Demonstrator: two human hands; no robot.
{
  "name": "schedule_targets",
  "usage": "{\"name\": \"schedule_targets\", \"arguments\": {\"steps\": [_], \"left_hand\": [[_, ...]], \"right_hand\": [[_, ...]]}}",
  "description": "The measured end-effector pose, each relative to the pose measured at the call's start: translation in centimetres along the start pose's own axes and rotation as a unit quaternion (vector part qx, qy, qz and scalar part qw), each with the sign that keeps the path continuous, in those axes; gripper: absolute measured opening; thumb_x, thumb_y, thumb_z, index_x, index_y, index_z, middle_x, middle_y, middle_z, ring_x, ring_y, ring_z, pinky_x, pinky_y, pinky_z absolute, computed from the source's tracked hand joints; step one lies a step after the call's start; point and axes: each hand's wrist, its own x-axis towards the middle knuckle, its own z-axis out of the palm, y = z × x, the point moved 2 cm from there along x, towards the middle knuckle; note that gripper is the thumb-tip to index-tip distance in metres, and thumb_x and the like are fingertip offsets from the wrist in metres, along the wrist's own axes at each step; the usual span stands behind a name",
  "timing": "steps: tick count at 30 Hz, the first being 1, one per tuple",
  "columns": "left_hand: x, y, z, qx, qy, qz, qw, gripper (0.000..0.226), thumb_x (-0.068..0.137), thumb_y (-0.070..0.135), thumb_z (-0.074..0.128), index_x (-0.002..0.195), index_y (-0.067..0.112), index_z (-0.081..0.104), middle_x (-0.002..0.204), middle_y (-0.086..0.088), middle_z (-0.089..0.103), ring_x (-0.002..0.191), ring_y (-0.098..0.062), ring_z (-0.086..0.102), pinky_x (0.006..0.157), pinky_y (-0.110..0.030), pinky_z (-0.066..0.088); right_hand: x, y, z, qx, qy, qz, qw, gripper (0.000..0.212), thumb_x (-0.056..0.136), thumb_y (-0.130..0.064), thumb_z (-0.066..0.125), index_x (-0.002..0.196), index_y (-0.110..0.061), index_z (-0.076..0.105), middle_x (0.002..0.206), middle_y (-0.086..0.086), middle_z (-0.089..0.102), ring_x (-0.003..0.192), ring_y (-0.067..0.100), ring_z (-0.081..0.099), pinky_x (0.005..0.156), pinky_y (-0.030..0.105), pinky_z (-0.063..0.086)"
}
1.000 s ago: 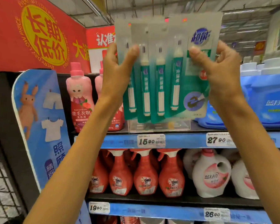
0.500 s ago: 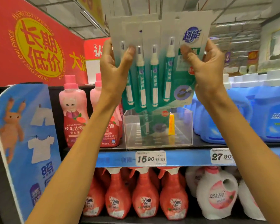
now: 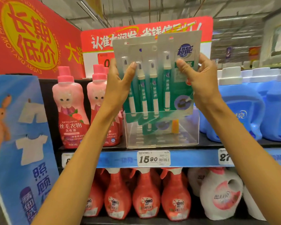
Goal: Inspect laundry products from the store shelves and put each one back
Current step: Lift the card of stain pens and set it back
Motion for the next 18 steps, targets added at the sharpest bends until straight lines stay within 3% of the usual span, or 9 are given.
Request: {"name": "schedule_targets", "arguments": {"steps": [4, 8, 10, 13, 15, 18], "left_hand": [[-1.1, -1.1, 0.4, 0.054, -0.056, -0.049, 0.996, 0.036, 0.098, 0.028, 0.048, 0.13, 0.012, 0.046, 0.124, -0.005, 0.061, 0.114, -0.017, 0.06, 0.099, -0.042, 0.049], [-2.9, -2.2, 0.6, 0.043, -0.064, -0.047, 0.996, 0.019, 0.099, 0.026, 0.047, 0.117, 0.026, 0.052, 0.113, 0.004, 0.065, 0.106, -0.011, 0.064, 0.093, -0.035, 0.054], [-3.3, -2.5, 0.4, 0.049, -0.06, -0.049, 0.996, 0.019, 0.098, 0.029, 0.048, 0.117, 0.026, 0.054, 0.112, 0.006, 0.066, 0.106, -0.009, 0.064, 0.093, -0.033, 0.053], [-3.7, -2.6, 0.3, 0.054, -0.062, -0.079, 0.993, 0.032, 0.096, 0.032, 0.051, 0.124, 0.016, 0.055, 0.114, 0.003, 0.067, 0.106, -0.009, 0.064, 0.095, -0.034, 0.052], [-3.9, -2.6, 0.2, 0.055, -0.066, -0.086, 0.993, 0.033, 0.095, 0.035, 0.052, 0.124, 0.018, 0.053, 0.115, 0.006, 0.066, 0.107, -0.007, 0.063, 0.095, -0.032, 0.051], [-4.3, -2.4, 0.2, 0.049, -0.062, -0.074, 0.994, 0.035, 0.095, 0.036, 0.051, 0.125, 0.02, 0.051, 0.119, 0.005, 0.064, 0.109, -0.005, 0.061, 0.094, -0.026, 0.05]], "right_hand": [[-1.3, 1.3, -0.8, -0.048, -0.017, 0.081, 0.995, 0.017, 0.088, -0.018, 0.067, 0.105, -0.017, 0.063, 0.087, -0.005, 0.068, 0.069, -0.002, 0.061, 0.052, 0.014, 0.044], [-1.9, 1.8, -1.8, -0.083, -0.043, 0.12, 0.988, 0.015, 0.087, -0.021, 0.069, 0.102, -0.021, 0.067, 0.098, 0.0, 0.072, 0.09, 0.017, 0.068, 0.08, 0.036, 0.056], [-2.0, 1.8, -2.1, -0.1, -0.055, 0.127, 0.985, 0.018, 0.086, -0.021, 0.069, 0.104, -0.019, 0.068, 0.097, 0.0, 0.072, 0.093, 0.02, 0.068, 0.086, 0.043, 0.055], [-2.5, 2.2, -2.4, -0.102, -0.072, 0.137, 0.983, 0.017, 0.086, -0.018, 0.069, 0.102, -0.019, 0.068, 0.096, 0.0, 0.072, 0.089, 0.015, 0.068, 0.085, 0.035, 0.056], [-3.1, 2.3, -2.5, -0.105, -0.084, 0.137, 0.981, 0.019, 0.086, -0.016, 0.068, 0.105, -0.016, 0.066, 0.101, 0.003, 0.072, 0.087, 0.01, 0.067, 0.082, 0.025, 0.056], [-3.7, 2.3, -2.5, -0.124, -0.084, 0.125, 0.981, 0.028, 0.087, -0.015, 0.067, 0.114, -0.011, 0.063, 0.105, 0.004, 0.07, 0.092, 0.012, 0.067, 0.078, 0.023, 0.056]]}}
